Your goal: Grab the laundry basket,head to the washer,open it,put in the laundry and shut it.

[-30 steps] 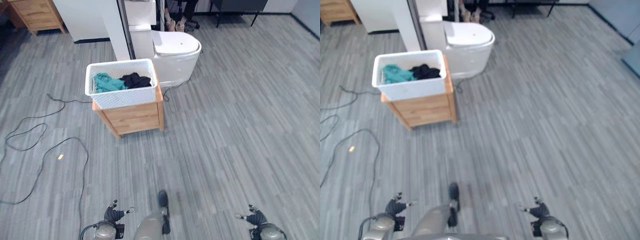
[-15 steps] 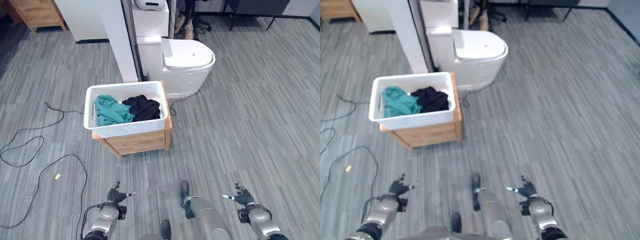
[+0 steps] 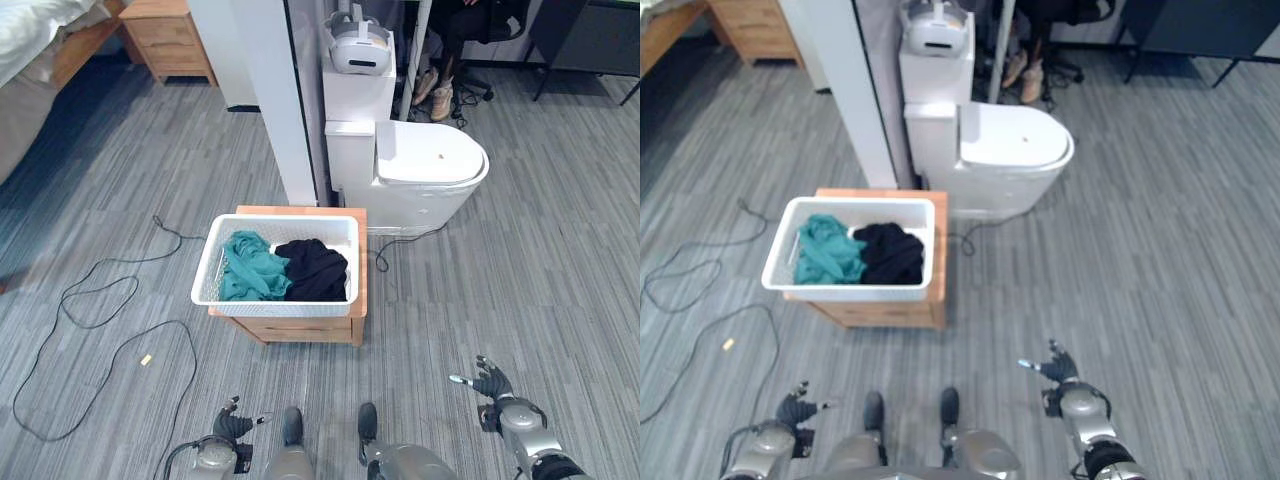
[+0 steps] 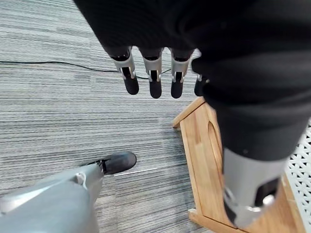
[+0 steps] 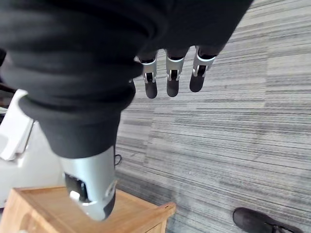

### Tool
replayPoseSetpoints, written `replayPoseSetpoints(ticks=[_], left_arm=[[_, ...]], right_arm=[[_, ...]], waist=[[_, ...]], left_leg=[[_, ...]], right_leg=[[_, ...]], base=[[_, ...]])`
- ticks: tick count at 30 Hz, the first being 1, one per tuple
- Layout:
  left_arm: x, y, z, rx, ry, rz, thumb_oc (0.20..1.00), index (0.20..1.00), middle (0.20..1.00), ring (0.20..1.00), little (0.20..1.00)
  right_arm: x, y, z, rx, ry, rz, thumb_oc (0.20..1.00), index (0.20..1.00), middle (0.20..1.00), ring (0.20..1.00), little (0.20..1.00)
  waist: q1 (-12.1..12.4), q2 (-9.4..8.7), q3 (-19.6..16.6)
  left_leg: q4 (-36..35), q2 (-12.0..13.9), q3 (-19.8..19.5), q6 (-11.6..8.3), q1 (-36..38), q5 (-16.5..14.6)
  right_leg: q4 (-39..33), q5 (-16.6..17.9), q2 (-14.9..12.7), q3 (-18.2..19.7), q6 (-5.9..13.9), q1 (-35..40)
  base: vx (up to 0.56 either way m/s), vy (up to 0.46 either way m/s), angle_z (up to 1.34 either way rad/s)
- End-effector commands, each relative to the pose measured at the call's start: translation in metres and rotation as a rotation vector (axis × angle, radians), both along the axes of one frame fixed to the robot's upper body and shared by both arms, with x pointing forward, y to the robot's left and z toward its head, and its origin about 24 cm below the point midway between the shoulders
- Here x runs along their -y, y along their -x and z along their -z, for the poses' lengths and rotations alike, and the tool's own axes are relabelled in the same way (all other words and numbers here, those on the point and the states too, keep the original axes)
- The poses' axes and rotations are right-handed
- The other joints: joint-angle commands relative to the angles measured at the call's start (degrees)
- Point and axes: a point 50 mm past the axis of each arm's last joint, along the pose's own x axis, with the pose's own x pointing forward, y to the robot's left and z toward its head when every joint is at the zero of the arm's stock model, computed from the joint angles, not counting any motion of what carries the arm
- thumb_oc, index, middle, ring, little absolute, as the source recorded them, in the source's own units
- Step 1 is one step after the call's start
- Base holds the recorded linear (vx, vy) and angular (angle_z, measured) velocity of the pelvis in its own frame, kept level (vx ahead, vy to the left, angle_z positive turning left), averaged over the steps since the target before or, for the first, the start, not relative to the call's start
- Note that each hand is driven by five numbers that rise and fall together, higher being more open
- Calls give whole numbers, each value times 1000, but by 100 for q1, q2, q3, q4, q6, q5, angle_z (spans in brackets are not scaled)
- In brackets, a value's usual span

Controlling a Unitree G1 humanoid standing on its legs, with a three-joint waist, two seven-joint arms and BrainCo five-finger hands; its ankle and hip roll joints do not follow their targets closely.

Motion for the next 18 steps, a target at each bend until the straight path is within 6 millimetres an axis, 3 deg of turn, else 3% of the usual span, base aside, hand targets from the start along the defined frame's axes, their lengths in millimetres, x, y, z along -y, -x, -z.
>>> replayPoseSetpoints(ticks=[1,3,6,8,9,13,16,18], left_arm=[[-7,-3,-4,45,-20,-45,1000,1000,1000,1000,1000],[-10,-2,-3,29,-37,-37,1000,1000,1000,1000,1000],[-27,-10,-13,65,-78,-64,1000,1000,1000,1000,1000],[-37,-13,-19,92,-104,-87,1000,1000,1000,1000,1000],[-47,-16,-27,133,-122,-116,1000,1000,1000,1000,1000],[-49,-28,-42,239,-109,-126,1000,1000,1000,1000,1000],[-52,-29,-48,280,-112,-142,1000,1000,1000,1000,1000],[-48,-32,-50,303,-100,-140,1000,1000,1000,1000,1000]], right_arm=[[24,11,-5,25,35,71,1000,1000,1000,1000,1000],[24,10,-6,33,26,90,1000,1000,1000,1000,1000],[11,-2,-9,77,-25,89,1000,1000,1000,1000,1000],[5,-11,-15,121,-42,77,1000,1000,1000,1000,1000],[1,-21,-24,180,-51,65,1000,1000,1000,1000,1000],[6,-38,-48,297,-27,39,1000,1000,1000,1000,1000],[3,-48,-59,353,-15,14,1000,1000,1000,1000,1000],[2,-51,-64,372,-8,-4,1000,1000,1000,1000,1000]], waist=[[-65,131,-105],[-99,100,-139],[-58,-42,-100],[-4,-55,-71],[52,-44,-61],[14,-34,-35],[147,-45,-23],[135,-46,-56]], left_leg=[[520,-237,70,170,-132,-188],[802,-395,72,239,-238,-332],[1209,-610,393,444,-311,-665],[1233,-612,596,535,-275,-765],[1235,-598,788,600,-186,-845],[1108,-861,901,712,140,-923],[1085,-946,967,716,268,-969],[1019,-989,916,717,401,-980]], right_leg=[[761,-1297,-907,261,703,326],[786,-1212,-1122,331,810,341],[1049,-931,-1419,565,1009,50],[1214,-842,-1488,525,1027,-134],[1399,-792,-1520,280,999,-255],[1402,-902,-863,230,864,-447],[979,-956,-851,-240,751,-231],[826,-959,-720,27,721,-103]], base=[[222,401,-60],[213,451,-60],[80,439,-34],[8,291,-107],[80,219,-89],[83,179,-50],[65,20,-7],[125,-33,-10]])
